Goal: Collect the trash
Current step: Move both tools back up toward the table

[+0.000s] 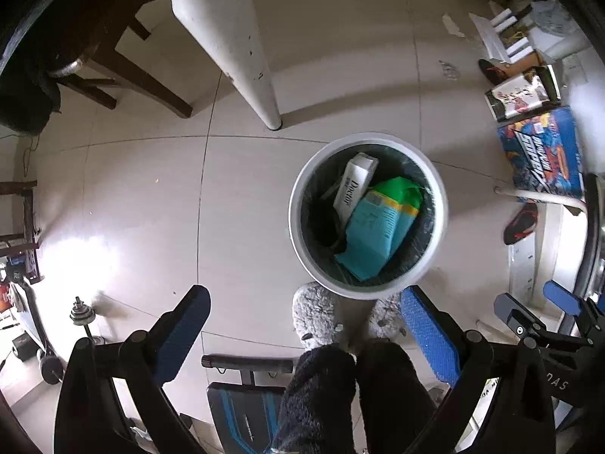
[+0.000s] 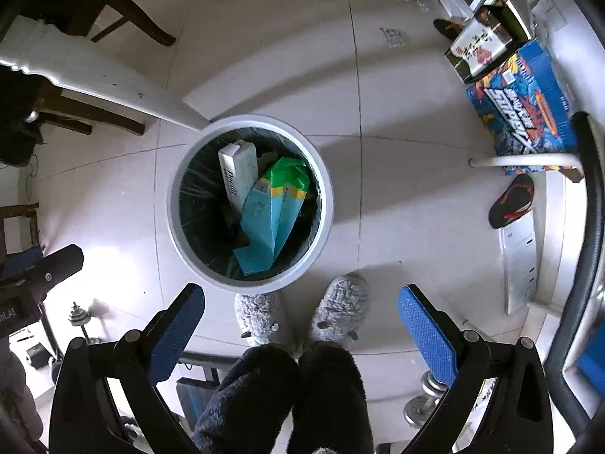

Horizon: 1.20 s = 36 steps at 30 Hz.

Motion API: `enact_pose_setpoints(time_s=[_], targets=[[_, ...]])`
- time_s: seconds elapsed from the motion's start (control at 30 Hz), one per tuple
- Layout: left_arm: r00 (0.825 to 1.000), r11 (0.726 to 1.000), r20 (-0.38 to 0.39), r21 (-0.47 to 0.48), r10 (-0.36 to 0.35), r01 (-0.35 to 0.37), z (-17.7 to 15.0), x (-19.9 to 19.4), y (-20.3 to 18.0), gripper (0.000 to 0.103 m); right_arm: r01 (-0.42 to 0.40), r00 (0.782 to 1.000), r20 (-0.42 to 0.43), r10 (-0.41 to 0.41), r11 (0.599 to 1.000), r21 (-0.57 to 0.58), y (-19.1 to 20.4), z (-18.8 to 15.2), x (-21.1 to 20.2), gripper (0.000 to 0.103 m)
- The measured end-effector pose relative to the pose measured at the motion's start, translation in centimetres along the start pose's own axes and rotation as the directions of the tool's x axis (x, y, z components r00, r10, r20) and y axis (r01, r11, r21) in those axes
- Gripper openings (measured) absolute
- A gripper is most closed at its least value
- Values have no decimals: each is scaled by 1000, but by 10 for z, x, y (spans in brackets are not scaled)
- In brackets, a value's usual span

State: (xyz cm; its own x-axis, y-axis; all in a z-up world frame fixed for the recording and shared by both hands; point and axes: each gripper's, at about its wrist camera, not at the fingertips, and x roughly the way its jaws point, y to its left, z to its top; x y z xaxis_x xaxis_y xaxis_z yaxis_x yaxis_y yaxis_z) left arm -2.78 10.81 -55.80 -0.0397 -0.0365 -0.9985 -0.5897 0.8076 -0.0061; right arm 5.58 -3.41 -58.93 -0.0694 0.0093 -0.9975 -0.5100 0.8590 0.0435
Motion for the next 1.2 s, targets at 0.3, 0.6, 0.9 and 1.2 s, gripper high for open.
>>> enact_pose_setpoints(time_s=[0.3,0.6,0.9,1.2], targets=[[998,998,38,44,-50,48,-27,-94,-11,103,-12,999,52,12,1000,-2,3,-23,-99,103],[993,994,82,70,-90,84,-56,-199,-6,103,-42,993,112,41,999,6,16,-55,-233,103],[988,993,131,96,-87,74,-71,-281,-4,103,-104,987,131,95,992,68,29,-83,-337,103],[948,993,317,115,-40,3,6,-345,-35,103,-183,955,262,143,974,136,13,-17,-425,103]])
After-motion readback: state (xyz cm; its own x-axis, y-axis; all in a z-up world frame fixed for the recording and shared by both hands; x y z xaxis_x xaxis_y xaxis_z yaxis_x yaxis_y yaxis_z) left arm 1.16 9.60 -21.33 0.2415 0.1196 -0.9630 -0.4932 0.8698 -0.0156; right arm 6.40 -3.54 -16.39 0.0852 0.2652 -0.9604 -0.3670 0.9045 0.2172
